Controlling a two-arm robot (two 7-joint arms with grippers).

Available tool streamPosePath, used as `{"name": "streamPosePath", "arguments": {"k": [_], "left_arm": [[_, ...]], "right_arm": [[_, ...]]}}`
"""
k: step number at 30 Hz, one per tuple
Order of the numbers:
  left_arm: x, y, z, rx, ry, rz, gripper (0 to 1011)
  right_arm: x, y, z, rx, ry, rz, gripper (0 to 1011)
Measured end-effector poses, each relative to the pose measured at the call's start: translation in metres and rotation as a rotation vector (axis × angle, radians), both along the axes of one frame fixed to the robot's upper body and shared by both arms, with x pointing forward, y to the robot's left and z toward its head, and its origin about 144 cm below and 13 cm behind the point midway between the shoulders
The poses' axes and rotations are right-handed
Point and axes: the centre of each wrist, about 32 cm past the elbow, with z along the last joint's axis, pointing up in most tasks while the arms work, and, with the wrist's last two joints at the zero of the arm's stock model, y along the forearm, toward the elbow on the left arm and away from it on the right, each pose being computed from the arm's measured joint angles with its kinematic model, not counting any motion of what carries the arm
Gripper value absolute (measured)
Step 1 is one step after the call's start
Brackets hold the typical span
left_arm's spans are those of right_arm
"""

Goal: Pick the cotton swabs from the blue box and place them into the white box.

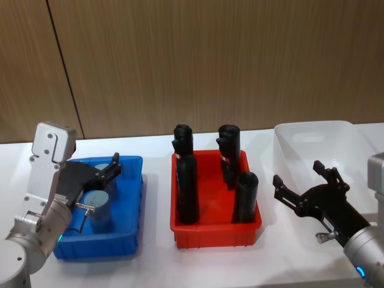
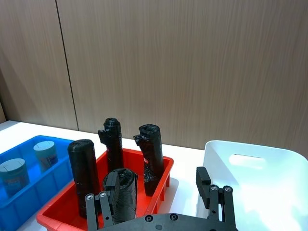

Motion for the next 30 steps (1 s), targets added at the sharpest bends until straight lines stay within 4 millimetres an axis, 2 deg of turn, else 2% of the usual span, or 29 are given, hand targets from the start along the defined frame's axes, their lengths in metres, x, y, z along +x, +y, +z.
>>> {"name": "streamPosePath", "arguments": {"k": [23,30], "left_arm": [[0.0001,0.0,-0.0001,0.0,0.0,0.0,1003],[0.0037,0.0057,-0.0009,0.013,0.019,0.003,1003]], "right_arm": [[0.0,0.0,0.0,0.0,0.0,0.0,1002],[0.0,0.0,0.0,0.0,0.0,0.0,1002]]}}
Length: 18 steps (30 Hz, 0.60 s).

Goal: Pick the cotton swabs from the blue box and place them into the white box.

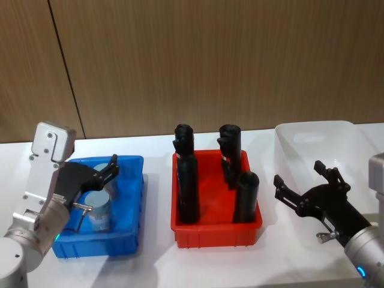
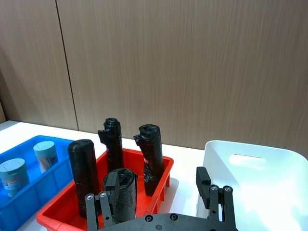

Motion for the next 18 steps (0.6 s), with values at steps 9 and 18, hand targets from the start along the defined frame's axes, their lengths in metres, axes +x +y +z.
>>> {"name": "streamPosePath", "arguments": {"k": [9,18], "left_arm": [[0.006,0.013,-0.003,0.0,0.061,0.031,1003],[0.016,0.029,-0.008,-0.038,0.182,0.07,1003]], "right_arm": [[0.0,0.0,0.0,0.0,0.0,0.0,1002],[0.0,0.0,0.0,0.0,0.0,0.0,1002]]}}
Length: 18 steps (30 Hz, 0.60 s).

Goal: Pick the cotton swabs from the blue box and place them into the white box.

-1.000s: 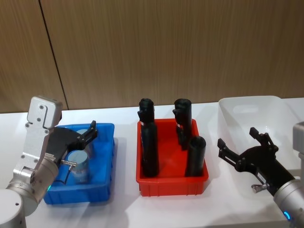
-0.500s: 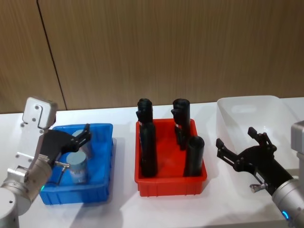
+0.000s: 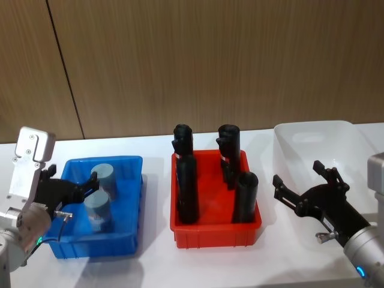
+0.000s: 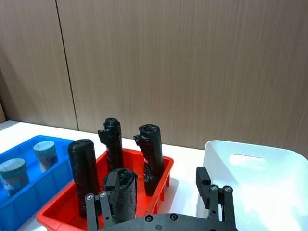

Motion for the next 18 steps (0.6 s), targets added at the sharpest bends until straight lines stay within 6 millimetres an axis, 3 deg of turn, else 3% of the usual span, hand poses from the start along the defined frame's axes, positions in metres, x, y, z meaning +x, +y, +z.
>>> {"name": "streamPosePath", "arguments": {"k": [18], "left_arm": [[0.022,0.021,-0.013,-0.118,0.171,-0.04,1003]], "right_arm": [[0.0,0.0,0.0,0.0,0.0,0.0,1002]]}}
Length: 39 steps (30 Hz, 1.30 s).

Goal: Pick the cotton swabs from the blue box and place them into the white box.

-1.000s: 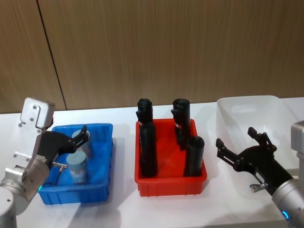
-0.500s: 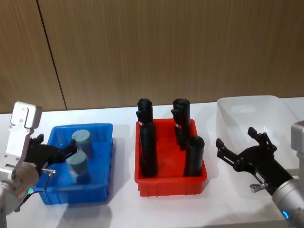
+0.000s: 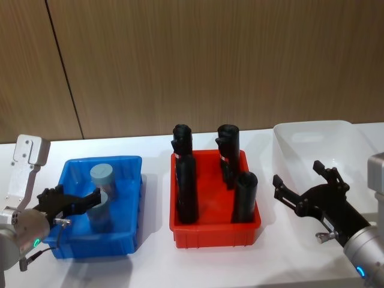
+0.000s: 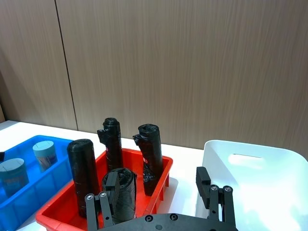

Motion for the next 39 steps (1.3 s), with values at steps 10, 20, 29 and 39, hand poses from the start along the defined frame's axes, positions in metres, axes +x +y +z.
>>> {"name": "streamPosePath", "arguments": {"k": [10,20,29,39], "left_arm": [[0.009,0.003,-0.005,-0.048,0.018,-0.062,1003],[0.016,0.001,-0.007,-0.032,0.031,-0.098,1003],[0.022,-0.001,-0.008,0.028,0.059,-0.119,1003],[0.029,-0.004,-0.012,0.072,0.086,-0.138,1003]], "right_arm": [[0.0,0.0,0.0,0.0,0.0,0.0,1002],[0.0,0.0,0.0,0.0,0.0,0.0,1002],[0.0,0.0,0.0,0.0,0.0,0.0,1002],[0.0,0.0,0.0,0.0,0.0,0.0,1002]]}}
